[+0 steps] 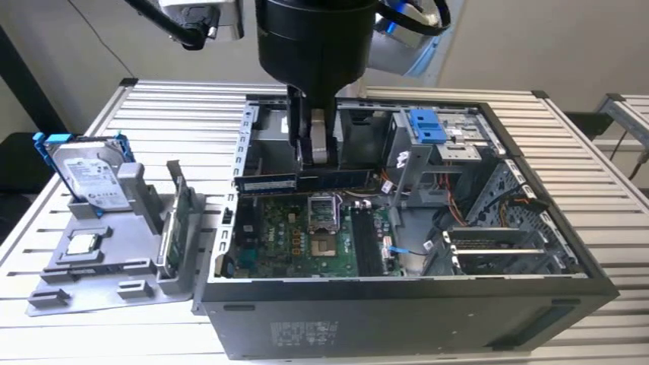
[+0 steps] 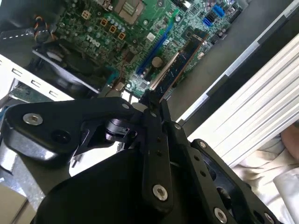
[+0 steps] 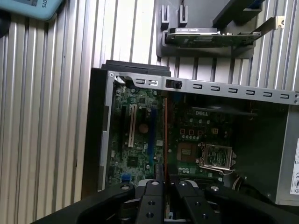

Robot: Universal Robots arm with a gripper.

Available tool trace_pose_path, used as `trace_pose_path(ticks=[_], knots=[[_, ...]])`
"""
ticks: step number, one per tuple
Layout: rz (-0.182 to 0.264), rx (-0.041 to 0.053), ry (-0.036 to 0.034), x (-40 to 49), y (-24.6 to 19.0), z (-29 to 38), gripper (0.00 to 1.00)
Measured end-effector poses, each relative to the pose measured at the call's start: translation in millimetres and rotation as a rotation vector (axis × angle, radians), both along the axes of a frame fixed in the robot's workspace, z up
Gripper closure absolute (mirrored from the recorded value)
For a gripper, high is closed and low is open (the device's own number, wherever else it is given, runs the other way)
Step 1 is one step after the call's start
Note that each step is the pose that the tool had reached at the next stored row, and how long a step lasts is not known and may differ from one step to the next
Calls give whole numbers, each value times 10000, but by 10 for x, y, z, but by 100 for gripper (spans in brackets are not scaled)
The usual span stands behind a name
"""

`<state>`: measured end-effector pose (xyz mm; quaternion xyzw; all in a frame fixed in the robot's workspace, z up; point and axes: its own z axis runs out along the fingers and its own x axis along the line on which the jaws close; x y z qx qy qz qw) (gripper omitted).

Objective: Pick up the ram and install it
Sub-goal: 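Pick up the ram and move it above insertion slot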

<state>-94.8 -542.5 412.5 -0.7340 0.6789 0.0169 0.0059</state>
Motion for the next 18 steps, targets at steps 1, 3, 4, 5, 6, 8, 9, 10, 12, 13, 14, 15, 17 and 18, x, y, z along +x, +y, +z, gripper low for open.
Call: trace_pose_path(ticks=[1,3,4,5,6,8,9,10,12,13,14,15,17,18], knots=[[0,1,0,20,0,0,85],[1,0,0,55,0,0,85],[1,1,0,72,0,0,85],[0,1,-1,87,-1,-1,85],[1,1,0,103,0,0,85],[0,0,0,139,0,0,85],[0,0,0,158,0,0,85],[0,0,0,176,0,0,85],[0,0,0,218,0,0,85],[1,-1,1,245,0,0,85],[1,1,0,267,0,-1,85],[0,1,0,290,0,-1,85],[0,0,1,331,0,0,85],[0,0,1,351,-1,0,85]])
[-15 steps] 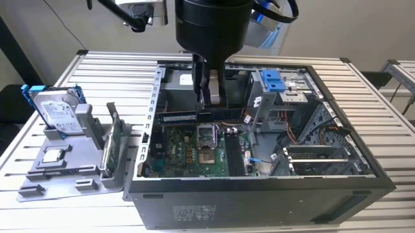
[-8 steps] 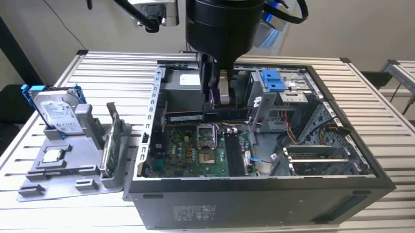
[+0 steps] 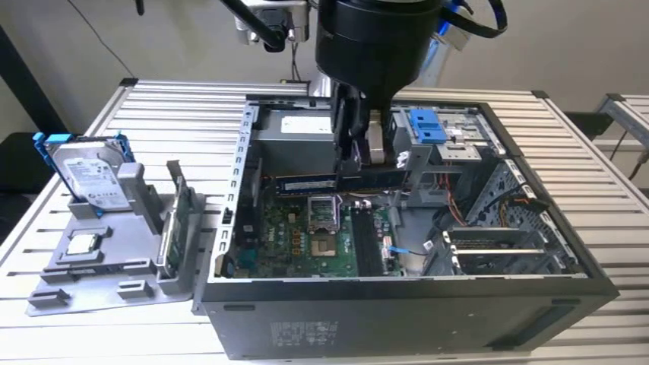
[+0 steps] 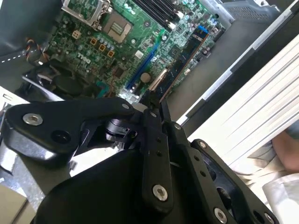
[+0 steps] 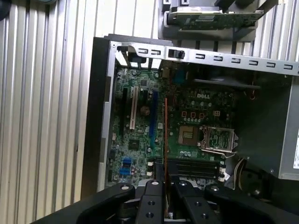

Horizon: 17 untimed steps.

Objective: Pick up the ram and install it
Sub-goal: 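Pick up the ram and move it above insertion slot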

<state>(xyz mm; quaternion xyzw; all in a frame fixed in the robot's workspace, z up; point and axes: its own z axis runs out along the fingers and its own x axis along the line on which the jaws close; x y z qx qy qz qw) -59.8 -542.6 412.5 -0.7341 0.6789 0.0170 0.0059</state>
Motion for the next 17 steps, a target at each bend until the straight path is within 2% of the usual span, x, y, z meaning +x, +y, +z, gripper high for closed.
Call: trace_pose_path(ticks=[12,17], knots=[[-19,2,1,298,0,-4,85],[-406,-2,1,326,1,-16,85]])
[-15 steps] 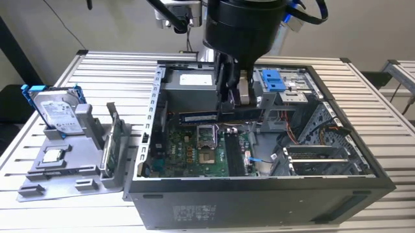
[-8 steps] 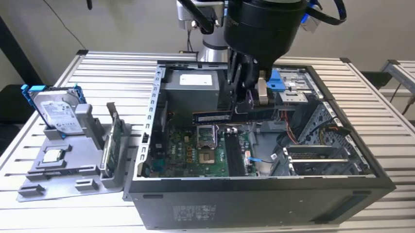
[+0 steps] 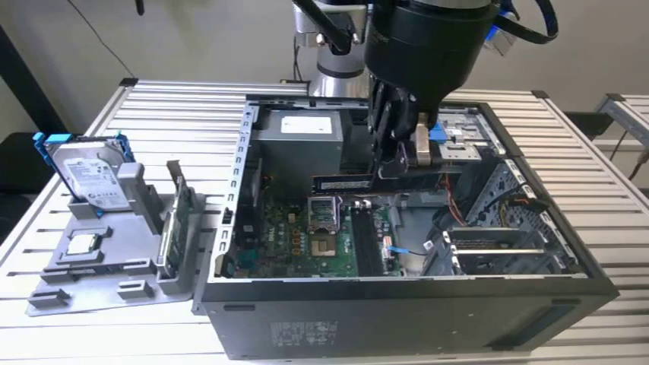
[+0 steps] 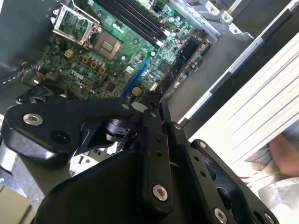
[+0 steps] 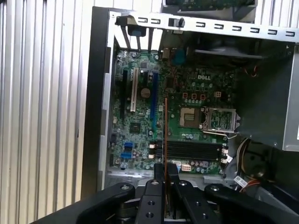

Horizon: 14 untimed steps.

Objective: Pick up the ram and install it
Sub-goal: 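Pick up the ram and move it above insertion slot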

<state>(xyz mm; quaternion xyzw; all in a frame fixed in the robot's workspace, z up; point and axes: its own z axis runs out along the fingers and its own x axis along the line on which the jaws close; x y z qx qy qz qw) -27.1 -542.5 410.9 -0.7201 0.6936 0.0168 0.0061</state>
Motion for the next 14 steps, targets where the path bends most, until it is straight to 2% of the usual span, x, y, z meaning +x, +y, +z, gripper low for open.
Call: trace_pose_path(ticks=[7,14], knots=[[-544,2,0,40,10,-11,85],[-576,2,0,99,22,-11,85]])
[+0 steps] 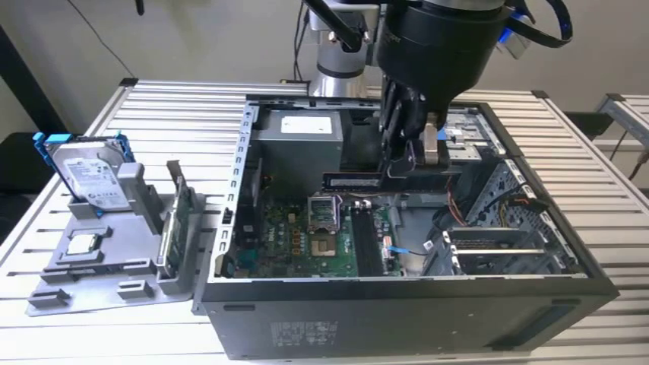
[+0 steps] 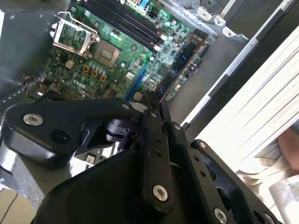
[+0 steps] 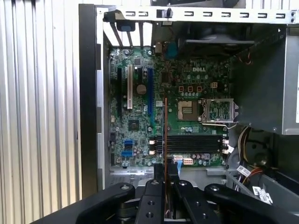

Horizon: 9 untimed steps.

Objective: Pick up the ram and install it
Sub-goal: 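Pick up the ram and move it above insertion slot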

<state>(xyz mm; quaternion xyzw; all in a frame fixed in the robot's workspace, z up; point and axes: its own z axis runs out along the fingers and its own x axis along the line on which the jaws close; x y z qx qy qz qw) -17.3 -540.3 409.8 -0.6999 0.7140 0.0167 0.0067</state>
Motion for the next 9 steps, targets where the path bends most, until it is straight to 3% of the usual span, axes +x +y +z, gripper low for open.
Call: trace_pose_path(ticks=[9], knots=[[8,0,0,42,5,0,85]])
